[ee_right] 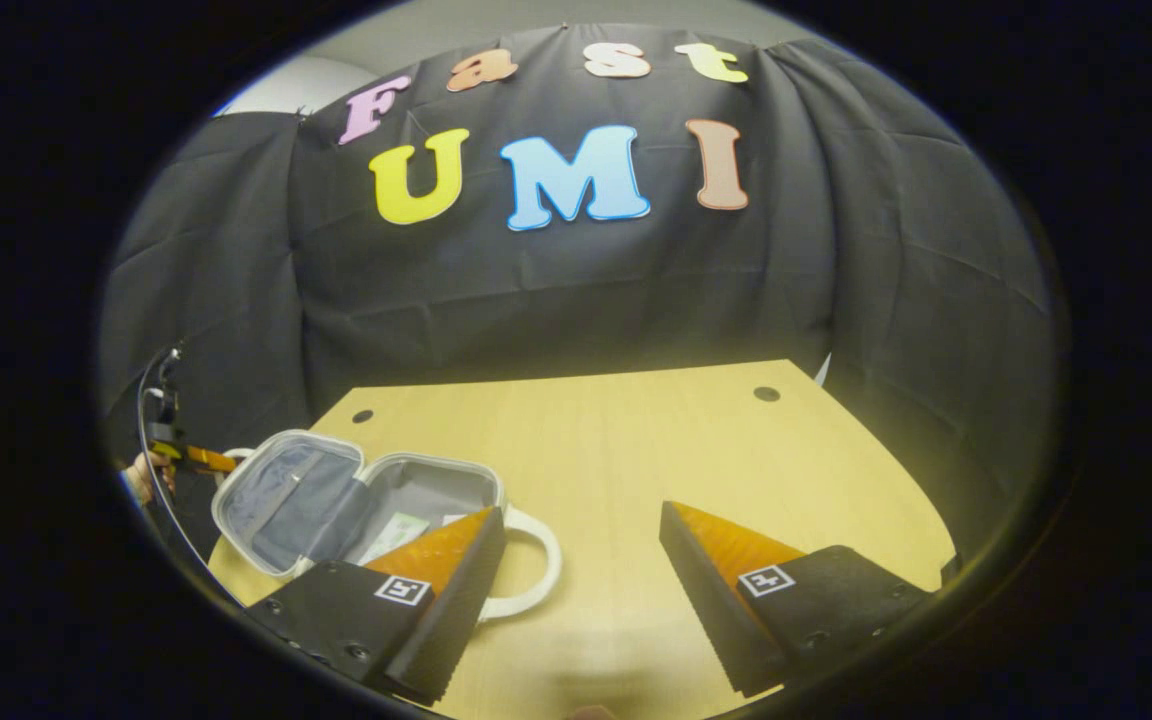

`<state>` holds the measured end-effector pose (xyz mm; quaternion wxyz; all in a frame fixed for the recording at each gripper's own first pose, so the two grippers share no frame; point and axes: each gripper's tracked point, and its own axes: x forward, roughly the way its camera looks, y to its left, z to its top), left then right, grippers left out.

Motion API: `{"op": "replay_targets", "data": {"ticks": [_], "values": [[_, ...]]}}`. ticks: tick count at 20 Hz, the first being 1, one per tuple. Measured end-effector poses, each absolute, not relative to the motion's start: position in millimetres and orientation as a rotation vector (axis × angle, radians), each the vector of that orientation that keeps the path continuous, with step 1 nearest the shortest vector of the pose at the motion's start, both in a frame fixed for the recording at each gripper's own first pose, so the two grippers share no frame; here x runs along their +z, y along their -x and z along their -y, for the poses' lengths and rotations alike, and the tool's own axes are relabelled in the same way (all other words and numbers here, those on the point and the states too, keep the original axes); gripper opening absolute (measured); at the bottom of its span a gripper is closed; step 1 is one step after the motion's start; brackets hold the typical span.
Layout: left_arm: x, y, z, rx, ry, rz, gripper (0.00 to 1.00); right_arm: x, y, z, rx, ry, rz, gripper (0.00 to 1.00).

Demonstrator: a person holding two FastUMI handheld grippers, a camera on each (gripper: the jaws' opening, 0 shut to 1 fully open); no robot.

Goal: First open the suitcase, pack the skin care products into it, and then close the suitcase.

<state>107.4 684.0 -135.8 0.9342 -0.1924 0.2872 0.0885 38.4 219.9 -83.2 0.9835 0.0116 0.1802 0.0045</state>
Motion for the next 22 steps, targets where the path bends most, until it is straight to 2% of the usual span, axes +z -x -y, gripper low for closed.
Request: {"op": "replay_targets", "data": {"ticks": [1, 6, 11, 15, 22], "values": [[-112, -105, -673, 0.163, 0.390, -0.562, 0.08, -82, -39, -217, 0.013, -0.025, -0.353, 0.95], [7, -92, -581, 0.060, 0.346, -0.418, 0.08, -70, -43, -201, 0.032, -0.017, -0.307, 0.95], [72, -85, -436, -0.089, 0.290, -0.349, 0.08, -52, -50, -180, 0.054, -0.042, -0.259, 0.95], [73, -84, -315, -0.201, 0.284, -0.352, 0.08, -42, -49, -151, 0.067, -0.037, -0.228, 0.95], [-20, -95, -167, -0.237, 0.270, -0.467, 0.08, -43, -38, -105, 0.139, 0.001, -0.216, 0.95]]}}
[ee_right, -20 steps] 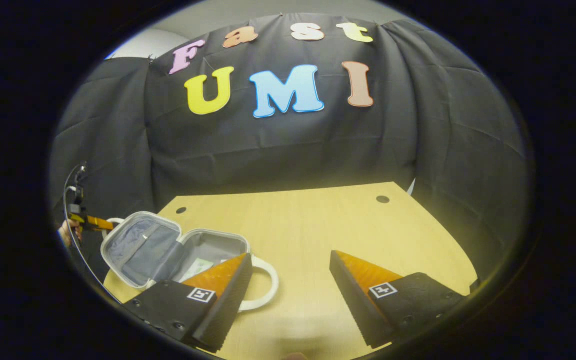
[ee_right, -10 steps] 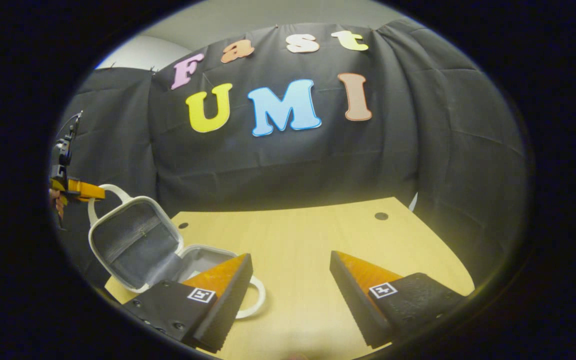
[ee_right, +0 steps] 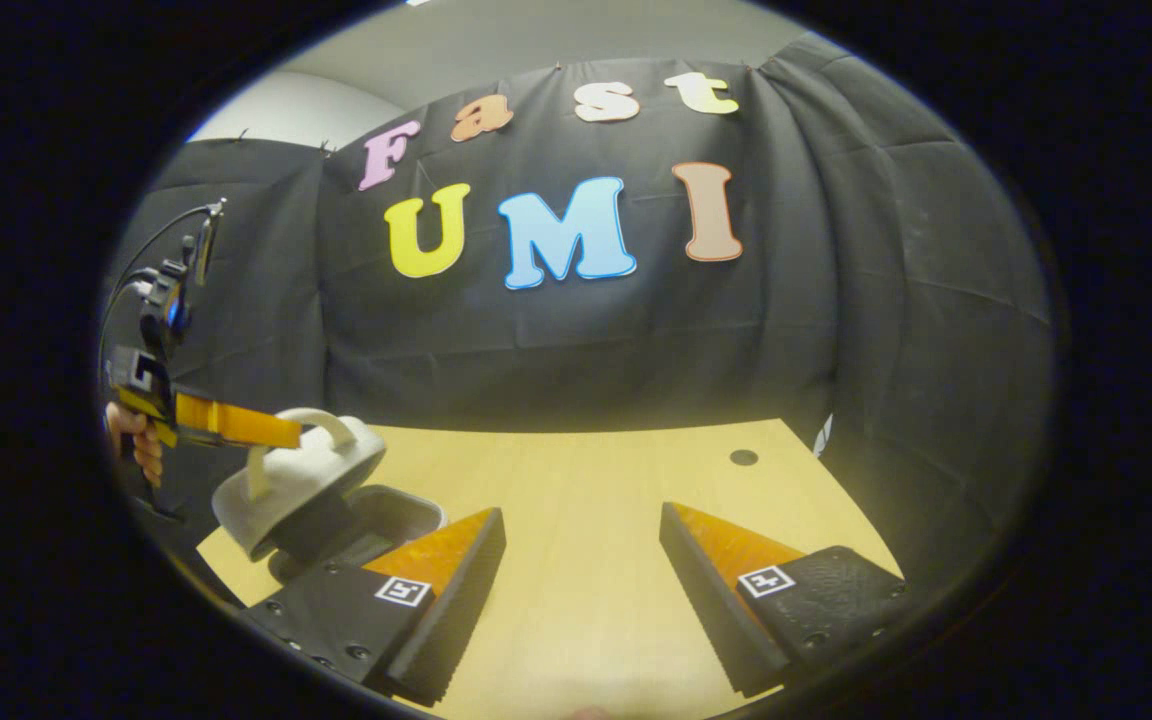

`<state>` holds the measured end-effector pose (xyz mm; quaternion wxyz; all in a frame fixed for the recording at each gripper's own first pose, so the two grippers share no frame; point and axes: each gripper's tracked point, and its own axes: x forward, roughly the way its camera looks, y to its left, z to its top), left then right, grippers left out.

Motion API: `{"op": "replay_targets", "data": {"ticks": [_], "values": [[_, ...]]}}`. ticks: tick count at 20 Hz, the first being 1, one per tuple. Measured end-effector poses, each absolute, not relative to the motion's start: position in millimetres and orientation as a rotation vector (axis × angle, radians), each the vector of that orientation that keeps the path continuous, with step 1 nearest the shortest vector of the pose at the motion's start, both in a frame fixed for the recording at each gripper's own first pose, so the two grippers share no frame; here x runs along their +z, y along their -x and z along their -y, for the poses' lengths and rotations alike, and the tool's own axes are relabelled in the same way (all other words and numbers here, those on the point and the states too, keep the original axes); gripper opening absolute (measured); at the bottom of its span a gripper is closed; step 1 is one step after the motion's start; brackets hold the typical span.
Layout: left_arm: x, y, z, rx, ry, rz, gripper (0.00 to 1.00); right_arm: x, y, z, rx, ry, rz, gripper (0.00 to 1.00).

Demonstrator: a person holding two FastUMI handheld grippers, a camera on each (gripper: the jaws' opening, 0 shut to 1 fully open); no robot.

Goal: First open the suitcase, pack the skin care products into it, and then close the suitcase.

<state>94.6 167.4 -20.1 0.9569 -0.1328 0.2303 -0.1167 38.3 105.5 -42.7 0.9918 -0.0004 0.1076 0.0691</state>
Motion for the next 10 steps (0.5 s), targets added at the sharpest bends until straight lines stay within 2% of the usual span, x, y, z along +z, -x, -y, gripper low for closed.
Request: {"op": "replay_targets", "data": {"ticks": [6, 10], "values": [[-134, -105, -97, -0.198, 0.181, -0.598, 0.08, -51, -26, -72, 0.157, 0.006, -0.255, 0.95], [-159, -105, -80, -0.217, 0.149, -0.597, 0.10, -51, -23, -56, 0.105, -0.004, -0.259, 0.95]]}}
